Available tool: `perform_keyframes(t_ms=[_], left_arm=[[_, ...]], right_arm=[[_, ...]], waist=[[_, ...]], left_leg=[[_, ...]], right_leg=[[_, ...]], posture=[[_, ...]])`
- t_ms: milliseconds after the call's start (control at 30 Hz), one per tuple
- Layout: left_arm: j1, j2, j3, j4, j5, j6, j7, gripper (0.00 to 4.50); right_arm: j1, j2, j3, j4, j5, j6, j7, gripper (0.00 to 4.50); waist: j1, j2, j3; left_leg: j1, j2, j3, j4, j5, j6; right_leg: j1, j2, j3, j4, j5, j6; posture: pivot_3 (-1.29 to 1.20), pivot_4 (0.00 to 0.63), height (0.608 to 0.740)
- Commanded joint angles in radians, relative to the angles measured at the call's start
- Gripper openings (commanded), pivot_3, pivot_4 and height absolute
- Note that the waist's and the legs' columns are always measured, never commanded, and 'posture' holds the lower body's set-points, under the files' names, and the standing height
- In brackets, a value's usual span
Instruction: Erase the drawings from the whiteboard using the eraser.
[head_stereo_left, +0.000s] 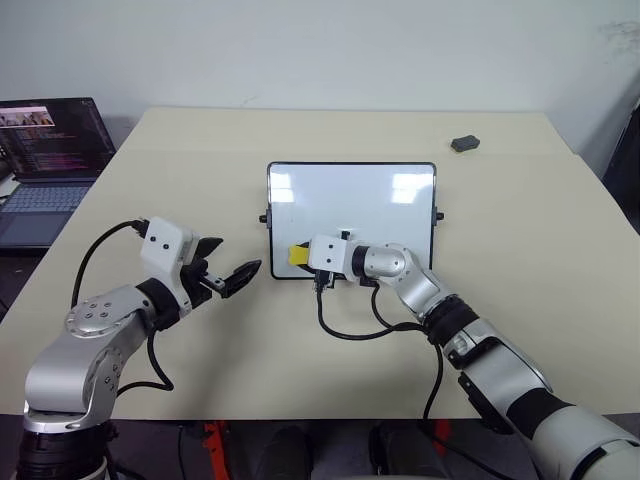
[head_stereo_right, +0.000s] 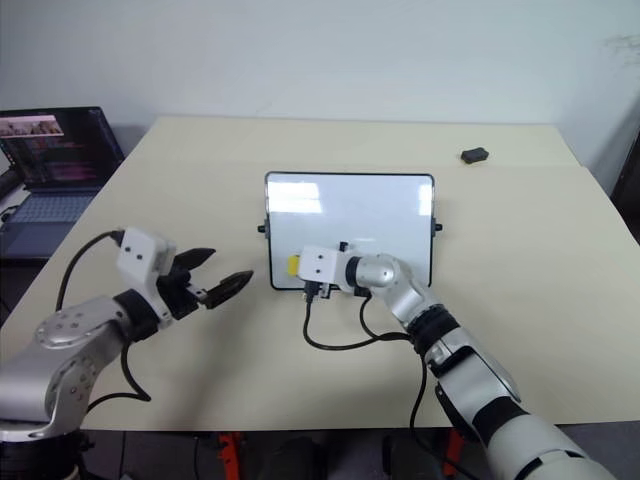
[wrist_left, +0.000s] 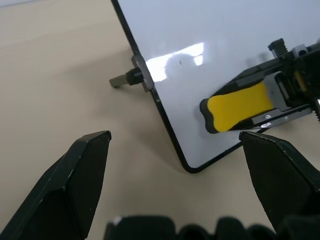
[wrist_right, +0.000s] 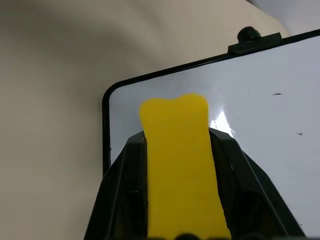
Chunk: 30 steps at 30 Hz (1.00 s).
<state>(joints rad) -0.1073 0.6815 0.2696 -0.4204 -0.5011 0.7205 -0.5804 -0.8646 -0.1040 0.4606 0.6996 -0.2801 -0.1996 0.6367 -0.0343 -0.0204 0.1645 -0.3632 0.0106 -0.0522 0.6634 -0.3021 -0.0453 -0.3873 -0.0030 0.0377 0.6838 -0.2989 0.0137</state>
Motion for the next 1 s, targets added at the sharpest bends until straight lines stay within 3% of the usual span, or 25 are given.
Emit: perform_keyframes(t_ms=[33,300,733,1000], left_arm=[[-0.004,0.008,0.002,-0.013,0.005,-0.030,-0.010,4.50],[0.006,-0.003,-0.012,-0.008,0.012,-0.049,-0.019,4.50],[0.011,0.000,-0.030,0.013,0.017,-0.075,-0.042,4.50],[0.014,-0.002,-0.034,0.014,0.023,-0.080,-0.052,4.50]], right_arm=[[-0.050,0.007,-0.076,-0.029,0.018,0.006,-0.086,1.31],[-0.109,0.016,-0.148,0.015,0.026,-0.001,-0.200,1.31],[0.029,-0.047,-0.029,-0.073,-0.004,0.115,0.031,1.31],[-0.014,-0.009,-0.085,-0.137,0.036,0.069,-0.033,1.31]], waist=[[0.000,0.000,0.000],[0.000,0.000,0.000],[-0.001,0.000,0.000],[0.000,0.000,0.000]], left_leg=[[0.000,0.000,0.000,0.000,0.000,0.000],[-0.003,0.000,0.001,-0.002,0.000,0.000],[0.000,0.000,0.001,-0.001,-0.001,0.000],[-0.001,0.000,0.001,-0.001,-0.001,0.000]], right_leg=[[0.000,0.000,0.000,0.000,0.000,0.000],[-0.002,0.000,0.001,-0.004,-0.001,0.000],[0.000,0.000,0.001,-0.001,-0.001,0.000],[-0.001,0.000,0.000,-0.002,-0.001,0.000]], posture=[[0.00,0.150,0.740],[0.00,0.150,0.740],[0.00,0.150,0.740],[0.00,0.150,0.740]])
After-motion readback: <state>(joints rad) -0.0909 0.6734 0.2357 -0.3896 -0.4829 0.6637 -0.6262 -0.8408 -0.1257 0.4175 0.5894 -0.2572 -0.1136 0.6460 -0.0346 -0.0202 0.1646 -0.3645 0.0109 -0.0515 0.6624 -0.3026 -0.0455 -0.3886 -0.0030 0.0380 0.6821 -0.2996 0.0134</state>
